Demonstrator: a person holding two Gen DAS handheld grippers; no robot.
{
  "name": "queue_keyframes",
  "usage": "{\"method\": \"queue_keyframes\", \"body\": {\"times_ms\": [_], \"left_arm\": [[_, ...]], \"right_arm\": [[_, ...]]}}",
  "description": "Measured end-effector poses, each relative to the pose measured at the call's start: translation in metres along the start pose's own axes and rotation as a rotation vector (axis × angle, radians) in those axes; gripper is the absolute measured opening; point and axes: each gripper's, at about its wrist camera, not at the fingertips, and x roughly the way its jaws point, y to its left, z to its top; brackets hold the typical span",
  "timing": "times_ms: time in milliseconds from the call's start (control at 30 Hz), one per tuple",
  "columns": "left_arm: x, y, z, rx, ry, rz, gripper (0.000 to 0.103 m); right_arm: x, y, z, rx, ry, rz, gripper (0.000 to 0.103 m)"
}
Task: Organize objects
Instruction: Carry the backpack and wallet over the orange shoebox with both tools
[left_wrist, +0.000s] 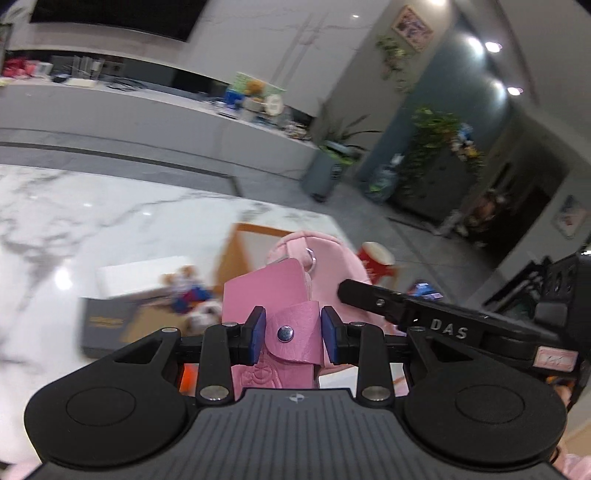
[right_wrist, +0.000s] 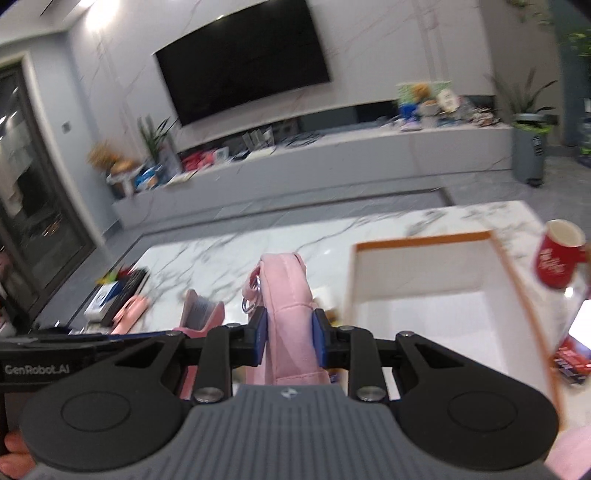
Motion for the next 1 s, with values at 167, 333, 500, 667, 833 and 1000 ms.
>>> {"method": "queue_keyframes", "body": {"times_ms": [167,333,500,667,833,1000], "left_arm": [[0.053,-0.028,0.002,-0.013,0.046,-0.073,0.036],[0.111,-0.033,-0.004,-0.039,0.137,-0.054,0.036],[0.145,-0.034,-0.019,-0.014,0.219,0.015,0.036],[0.158,-0.032,-0.03,-0.025,0.271,0.042,0.036],[0.167,-0.032,-0.037,-0.011,0.303,0.058,0.036],[0.168,-0.033,-0.043,0.038,0.318,0.078,0.037]], "right_arm": [[-0.017,-0.048,0.006,0.051,-0.025,-0.094,0.027],[-0.003,-0.087,-0.001,0.094,0.037,-0.162,0.027],[0.022,-0.109,-0.016,0.108,0.12,-0.178,0.027],[0.042,-0.122,-0.029,0.123,0.196,-0.164,0.027],[0.058,-0.141,-0.035,0.203,0.273,-0.091,0.027],[0.074,-0.156,-0.04,0.286,0.342,-0.03,0.027]]}}
